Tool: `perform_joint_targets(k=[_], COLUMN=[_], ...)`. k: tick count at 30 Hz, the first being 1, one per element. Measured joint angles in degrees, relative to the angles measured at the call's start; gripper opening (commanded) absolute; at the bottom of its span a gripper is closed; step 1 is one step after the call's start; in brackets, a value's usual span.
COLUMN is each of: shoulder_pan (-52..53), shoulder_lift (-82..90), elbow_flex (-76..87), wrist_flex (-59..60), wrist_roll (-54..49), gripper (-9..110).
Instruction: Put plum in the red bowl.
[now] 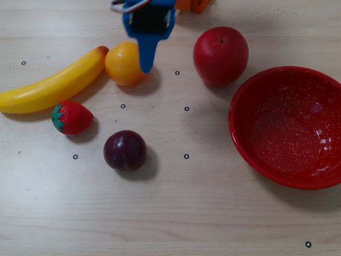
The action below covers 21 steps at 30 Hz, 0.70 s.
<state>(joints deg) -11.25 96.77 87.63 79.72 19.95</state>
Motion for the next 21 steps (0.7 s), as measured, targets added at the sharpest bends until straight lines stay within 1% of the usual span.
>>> perform_joint_targets(k=[5, 10, 11, 13, 16, 21], shoulder_pan=[-1.6, -4.0, -4.1, -4.0, -4.4, -6.9], shoulder_lift=[-12.0, -22.1, -24.0, -27.2, -31.5, -36.9], elbow_flex=[-15.6, -27.9, -30.1, -33.7, -37.6, -42.1], wrist_flex=[6.9, 12.5, 13.6, 15.5, 18.4, 20.1], wrist_roll=[0.3, 0.1, 0.1, 0.1, 0.9, 0.7], gripper=[6, 15, 18, 28, 38, 50])
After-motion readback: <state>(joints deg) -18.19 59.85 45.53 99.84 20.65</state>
